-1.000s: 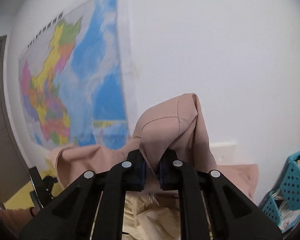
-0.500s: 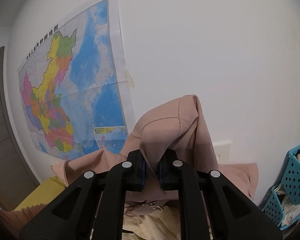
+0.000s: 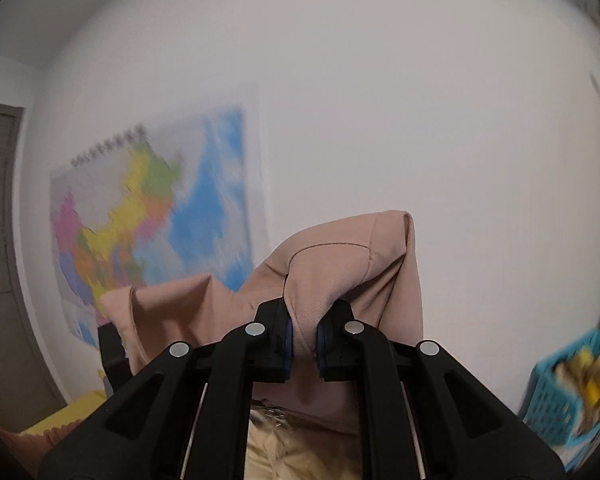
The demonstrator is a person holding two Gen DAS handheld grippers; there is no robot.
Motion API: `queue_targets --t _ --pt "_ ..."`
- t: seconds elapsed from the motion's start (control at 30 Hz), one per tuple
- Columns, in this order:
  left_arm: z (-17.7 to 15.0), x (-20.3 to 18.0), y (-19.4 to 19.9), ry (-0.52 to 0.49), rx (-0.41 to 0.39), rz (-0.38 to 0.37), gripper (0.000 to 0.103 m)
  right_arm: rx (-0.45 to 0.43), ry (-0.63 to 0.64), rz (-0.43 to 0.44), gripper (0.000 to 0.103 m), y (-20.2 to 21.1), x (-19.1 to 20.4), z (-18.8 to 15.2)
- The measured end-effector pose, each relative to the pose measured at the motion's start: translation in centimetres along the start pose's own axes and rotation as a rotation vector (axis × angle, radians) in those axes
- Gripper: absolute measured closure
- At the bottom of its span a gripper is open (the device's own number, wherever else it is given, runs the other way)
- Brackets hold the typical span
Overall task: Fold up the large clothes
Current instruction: 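Grasp the pink jacket with the right gripper and lift it from the pile, then grasp the pink jacket with the left gripper while the right gripper holds it up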
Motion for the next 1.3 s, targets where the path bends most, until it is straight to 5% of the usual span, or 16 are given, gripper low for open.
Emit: queue_targets --t 0.13,0.23,0.47,0.77,0.8,0.93,1.17,1.3 --pt "8.5 3.4 4.7 0.042 -0.111 0.078 0.095 -0.075 0.071 0.027 0.094 4.1 4.8 5.0" --pt "11.8 6.4 11.3 0.013 -0.176 0.139 0.094 -0.091 0.091 0.058 0.094 6.4 8.4 6.9" --pt "11.6 13.4 29.8 -0.083 -0.218 0.318 0.092 -0.080 0.071 0.254 0.094 9.9 17.4 5.1" --pt "9.5 18.7 37.3 -0.252 -0.072 0.517 0.090 0.026 -0.065 0.501 0.094 6.9 24.7 -2.2" --pt "7.3 19.4 39.0 -0.265 -0.042 0.532 0.090 0.060 -0.107 0.524 0.094 5.0 24.6 -3.9" --pt "-1.5 23.0 33.1 -0.269 0.188 0.560 0.089 0.256 -0.288 0.525 0.094 -5.2 22.9 -12.8" --pt "-27.8 31.5 19.1 -0.150 0.753 0.580 0.090 0.690 -0.495 0.383 0.094 -22.0 19.9 -34.9" --pt "-36.5 34.2 15.2 -0.111 0.897 0.602 0.090 0.836 -0.610 0.319 0.094 -28.3 17.9 -44.8"
Point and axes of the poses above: each gripper's, at about its wrist camera, not at the fingertips, and y roughly against the way its jaws point, x to its left, z to its top, the point moved 10 cm from there along -y, roughly the way its jaws point, and after that the axes turned 15 degrees about z, right-handed, at the moved point
